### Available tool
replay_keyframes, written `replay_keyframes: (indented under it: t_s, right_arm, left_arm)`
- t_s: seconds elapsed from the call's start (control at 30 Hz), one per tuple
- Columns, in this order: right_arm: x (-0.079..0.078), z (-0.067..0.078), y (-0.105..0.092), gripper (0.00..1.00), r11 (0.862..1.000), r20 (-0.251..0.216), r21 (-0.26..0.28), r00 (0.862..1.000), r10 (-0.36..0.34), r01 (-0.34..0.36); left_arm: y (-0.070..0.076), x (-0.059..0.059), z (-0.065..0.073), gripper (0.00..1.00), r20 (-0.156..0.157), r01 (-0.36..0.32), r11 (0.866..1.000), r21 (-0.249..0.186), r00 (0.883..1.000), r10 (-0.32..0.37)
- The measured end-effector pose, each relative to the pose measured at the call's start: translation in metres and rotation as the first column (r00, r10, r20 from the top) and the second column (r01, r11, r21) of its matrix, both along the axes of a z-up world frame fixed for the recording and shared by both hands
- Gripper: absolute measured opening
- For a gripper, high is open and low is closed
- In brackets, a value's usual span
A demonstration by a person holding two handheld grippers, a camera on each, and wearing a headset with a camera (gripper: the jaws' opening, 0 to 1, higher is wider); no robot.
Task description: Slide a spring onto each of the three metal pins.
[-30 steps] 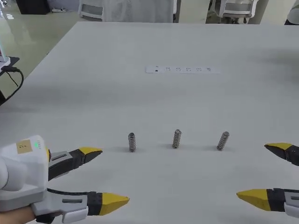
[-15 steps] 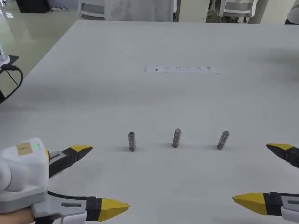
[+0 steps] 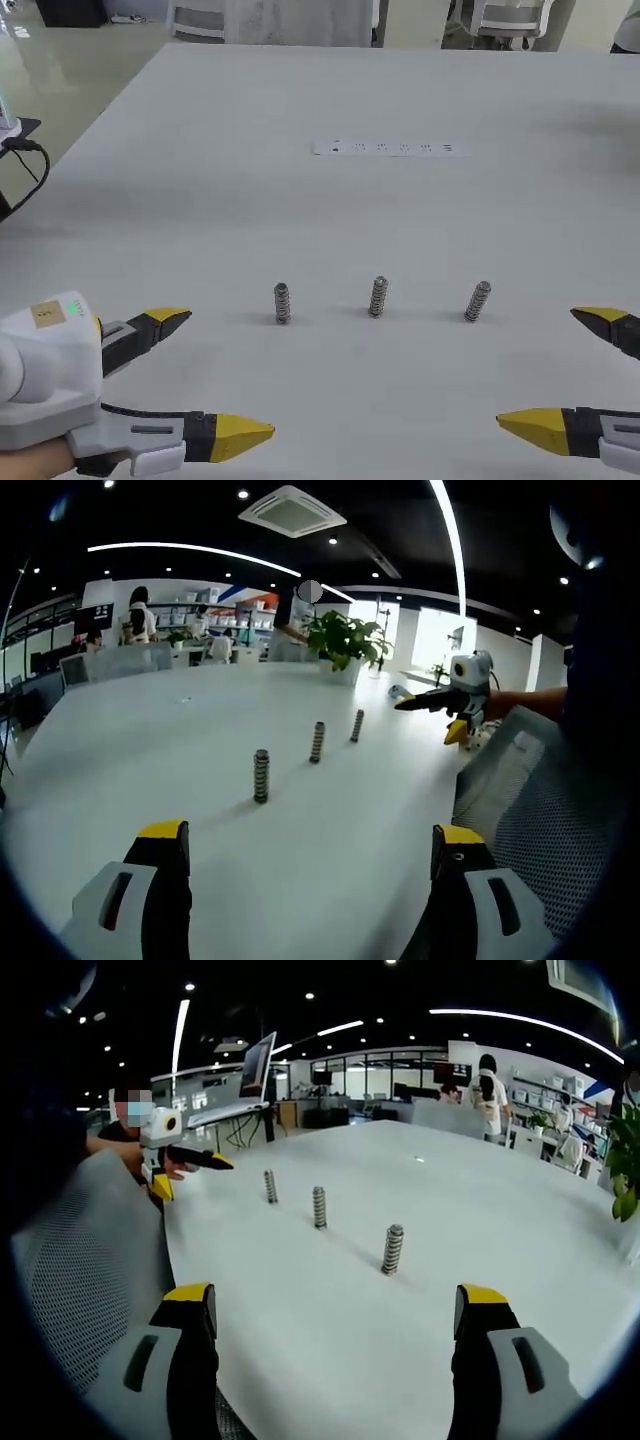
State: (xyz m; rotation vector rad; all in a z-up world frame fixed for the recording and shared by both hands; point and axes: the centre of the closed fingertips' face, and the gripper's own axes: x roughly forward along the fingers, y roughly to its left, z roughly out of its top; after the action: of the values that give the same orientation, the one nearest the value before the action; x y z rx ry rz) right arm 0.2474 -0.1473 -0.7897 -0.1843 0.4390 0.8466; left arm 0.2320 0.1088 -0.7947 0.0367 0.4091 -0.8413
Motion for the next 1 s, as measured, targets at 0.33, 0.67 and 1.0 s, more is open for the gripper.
replay_keyframes:
  t_s: [0.33,0.67,1.0]
  right_arm:
    - [0.002,-0.0008,0.0001,0.99,1.0,-0.008,-0.004,1.0,0.0,0.0]
    - [0.0019,0.0013,0.0019,0.99,1.0,-0.007,-0.004,1.0,-0.002,0.002]
    - [0.0015,0.0017,-0.0052,0.99,1.0,-0.004,0.0,1.0,-0.021,0.021]
  left_arm:
    - [0.0018,0.0021,-0.0006,0.98,-0.005,-0.014,1.0,-0.014,1.0,0.014]
    - [0.0031,0.0048,0.0015,0.98,-0.003,-0.014,1.0,-0.014,1.0,0.014]
    - [-0.0011,0.0056,0.0023,0.98,-0.001,-0.003,1.0,-0.014,1.0,0.003]
